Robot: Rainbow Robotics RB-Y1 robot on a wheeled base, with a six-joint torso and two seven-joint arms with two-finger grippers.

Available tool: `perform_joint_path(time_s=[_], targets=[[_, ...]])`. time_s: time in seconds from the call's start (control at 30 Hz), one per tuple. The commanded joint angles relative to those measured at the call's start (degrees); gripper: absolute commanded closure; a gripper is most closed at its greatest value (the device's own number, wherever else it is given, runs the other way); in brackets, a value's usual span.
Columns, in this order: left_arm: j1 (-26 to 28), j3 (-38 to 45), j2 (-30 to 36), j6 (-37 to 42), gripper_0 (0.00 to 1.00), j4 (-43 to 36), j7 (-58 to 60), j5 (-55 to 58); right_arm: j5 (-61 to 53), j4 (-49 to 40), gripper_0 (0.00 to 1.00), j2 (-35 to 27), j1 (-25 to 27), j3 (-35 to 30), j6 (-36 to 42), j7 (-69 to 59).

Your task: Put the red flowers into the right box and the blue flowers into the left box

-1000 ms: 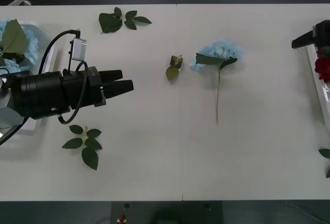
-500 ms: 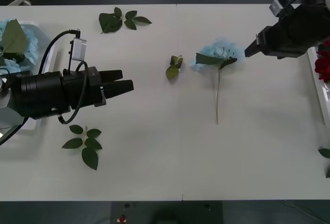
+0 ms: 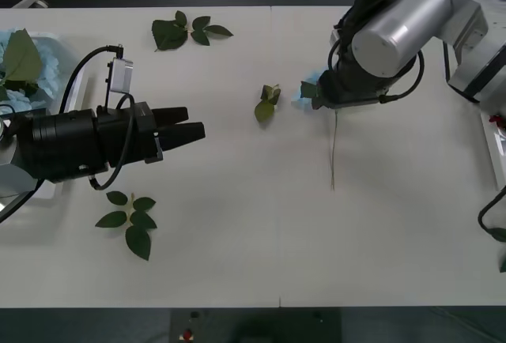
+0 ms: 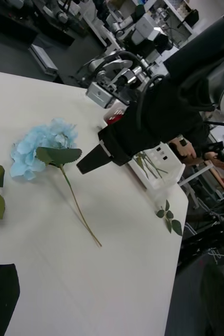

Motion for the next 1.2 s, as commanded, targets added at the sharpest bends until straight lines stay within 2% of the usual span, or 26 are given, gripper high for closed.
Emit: perform_joint_path(time_s=[0.03,0.27,0.63,1.1,1.2], targets=[[-0.5,1.0,-0.6,-0.5,0.00,-1.3,-1.3,0.7,3.3,4.2,0.00,2.5,-2.0,-0.6,0.0,0.4],[-0.5,1.0,-0.6,-0.5,0.00,-1.3,-1.2,0.7,5.6,10.3,0.00,5.0,-2.0,-0.5,-1.1,2.2],[-0.4,1.0,-0.6,-0.5,0.00,-1.2,-1.2,0.8,7.5,19.4,0.00,8.6,-2.0,2.4,-7.4,4.8],[-0.2,1.0,-0.6,-0.5,0.00,-1.2,-1.2,0.8,8.8,25.9,0.00,11.7,-2.0,2.6,-11.0,8.0],[-0.3,1.0,-0.6,-0.5,0.00,-1.2,-1.3,1.0,9.1,26.8,0.05,12.2,-2.0,2.6,-11.6,8.7]])
